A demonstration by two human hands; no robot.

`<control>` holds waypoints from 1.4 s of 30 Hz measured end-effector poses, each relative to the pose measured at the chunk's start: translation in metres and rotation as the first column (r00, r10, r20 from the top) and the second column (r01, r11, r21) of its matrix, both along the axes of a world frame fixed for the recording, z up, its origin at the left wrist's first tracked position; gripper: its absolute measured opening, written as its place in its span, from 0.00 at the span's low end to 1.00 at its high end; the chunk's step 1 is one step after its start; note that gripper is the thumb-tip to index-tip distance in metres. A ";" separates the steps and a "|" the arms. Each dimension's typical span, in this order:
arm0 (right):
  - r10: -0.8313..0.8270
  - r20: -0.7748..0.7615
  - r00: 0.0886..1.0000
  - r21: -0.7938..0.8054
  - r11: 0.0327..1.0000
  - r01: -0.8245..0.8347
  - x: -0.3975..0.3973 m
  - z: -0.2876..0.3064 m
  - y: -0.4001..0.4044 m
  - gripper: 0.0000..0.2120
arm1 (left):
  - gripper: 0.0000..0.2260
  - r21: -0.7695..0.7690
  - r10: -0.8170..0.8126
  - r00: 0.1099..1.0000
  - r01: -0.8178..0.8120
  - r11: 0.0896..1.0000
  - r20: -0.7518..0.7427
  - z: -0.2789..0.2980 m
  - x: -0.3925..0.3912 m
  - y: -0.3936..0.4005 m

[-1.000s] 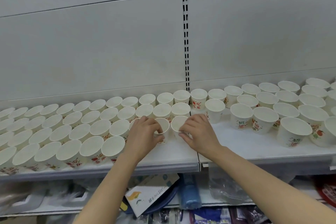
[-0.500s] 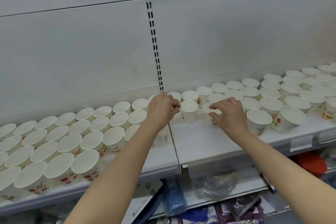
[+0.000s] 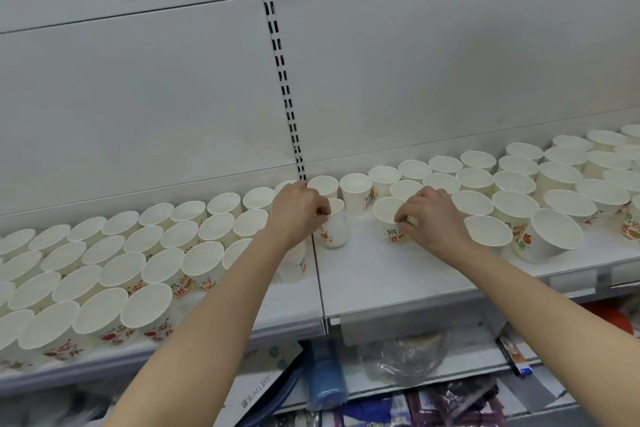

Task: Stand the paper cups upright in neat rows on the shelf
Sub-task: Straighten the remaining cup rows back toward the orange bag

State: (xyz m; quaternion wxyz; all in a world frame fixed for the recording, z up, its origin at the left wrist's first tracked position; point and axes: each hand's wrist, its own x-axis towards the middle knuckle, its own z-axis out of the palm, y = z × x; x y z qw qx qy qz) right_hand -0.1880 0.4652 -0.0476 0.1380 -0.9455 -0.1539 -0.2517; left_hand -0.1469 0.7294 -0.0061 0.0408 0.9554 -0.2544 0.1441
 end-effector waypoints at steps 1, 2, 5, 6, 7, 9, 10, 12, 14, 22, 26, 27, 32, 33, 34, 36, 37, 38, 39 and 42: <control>0.019 0.001 1.000 0.009 1.000 -0.019 0.001 0.000 0.005 0.09 | 0.06 -0.006 0.007 1.000 -0.007 1.000 0.016 -0.001 -0.002 0.004; 0.042 0.000 0.999 0.017 0.999 -0.042 0.003 0.000 0.012 0.08 | 0.05 -0.001 0.011 1.000 -0.011 1.000 0.026 -0.002 -0.004 0.006; 0.096 0.003 0.995 0.022 0.995 -0.096 0.006 0.002 0.036 0.07 | 0.04 0.027 0.022 0.997 -0.024 0.999 0.070 -0.006 -0.010 0.011; 0.106 0.005 0.994 0.021 0.994 -0.106 0.007 0.001 0.044 0.06 | 0.04 0.037 0.016 0.995 -0.020 0.999 0.098 -0.007 -0.011 0.012; 0.110 0.004 0.994 0.021 0.994 -0.110 0.009 0.000 0.050 0.06 | 0.04 0.057 0.008 0.993 -0.015 0.998 0.119 -0.007 -0.011 0.012; 0.107 0.002 0.994 0.025 0.994 -0.107 0.013 -0.003 0.059 0.06 | 0.04 0.096 -0.007 0.989 -0.007 0.995 0.149 -0.008 -0.013 0.012; 0.103 -0.001 0.995 0.028 0.994 -0.103 0.014 -0.004 0.062 0.06 | 0.04 0.101 -0.015 0.987 -0.001 0.995 0.161 -0.008 -0.013 0.012; 0.105 0.004 0.995 0.033 0.994 -0.105 0.014 -0.006 0.065 0.06 | 0.04 0.087 -0.023 0.988 0.010 0.996 0.155 -0.009 -0.013 0.010; 0.119 0.018 0.993 0.038 0.992 -0.119 0.013 -0.005 0.063 0.06 | 0.03 0.061 -0.032 0.990 0.024 0.998 0.134 -0.009 -0.013 0.009; 0.224 -0.006 0.975 0.027 0.974 -0.224 0.030 -0.002 0.051 0.09 | 0.05 -0.019 -0.035 0.990 0.038 0.999 0.133 -0.015 -0.008 0.010; 0.241 0.071 0.968 0.026 0.970 -0.243 0.031 -0.010 0.048 0.08 | 0.05 -0.101 -0.055 0.987 0.070 0.992 0.149 -0.022 -0.006 0.014; 0.226 0.114 0.967 0.050 0.971 -0.233 0.034 -0.007 0.047 0.08 | 0.04 -0.144 -0.050 0.986 0.073 0.987 0.158 -0.020 -0.002 0.016; 0.123 0.048 0.991 0.008 0.992 -0.124 0.079 0.018 0.028 0.10 | 0.03 -0.080 0.060 0.993 -0.052 0.995 0.106 0.007 0.037 0.010; 0.120 -0.011 0.993 -0.026 0.992 -0.120 0.088 0.023 0.023 0.12 | 0.05 -0.035 0.075 0.995 -0.073 0.997 0.072 0.011 0.044 0.006; 0.126 -0.065 0.990 -0.068 0.989 -0.130 0.094 0.027 0.021 0.13 | 0.06 0.011 0.084 0.996 -0.084 0.996 0.033 0.013 0.051 0.002; 0.161 -0.150 0.976 -0.150 0.972 -0.183 0.104 0.031 0.017 0.12 | 0.09 0.076 0.094 0.994 -0.089 0.993 -0.058 0.013 0.063 -0.005; 0.177 -0.181 0.968 -0.171 0.963 -0.208 0.108 0.032 0.018 0.11 | 0.09 0.093 0.099 0.991 -0.090 0.992 -0.094 0.012 0.068 -0.008; 0.187 -0.202 0.961 -0.183 0.957 -0.225 0.110 0.032 0.019 0.10 | 0.09 0.105 0.103 0.988 -0.091 0.990 -0.115 0.010 0.070 -0.010; 0.196 -0.209 0.958 -0.192 0.953 -0.236 0.111 0.031 0.020 0.08 | 0.08 0.113 0.106 0.987 -0.093 0.989 -0.122 0.009 0.071 -0.011; 0.231 -0.157 0.960 -0.188 0.948 -0.258 0.115 0.023 0.023 0.05 | 0.08 0.111 0.104 0.990 -0.093 0.989 -0.097 0.003 0.073 -0.012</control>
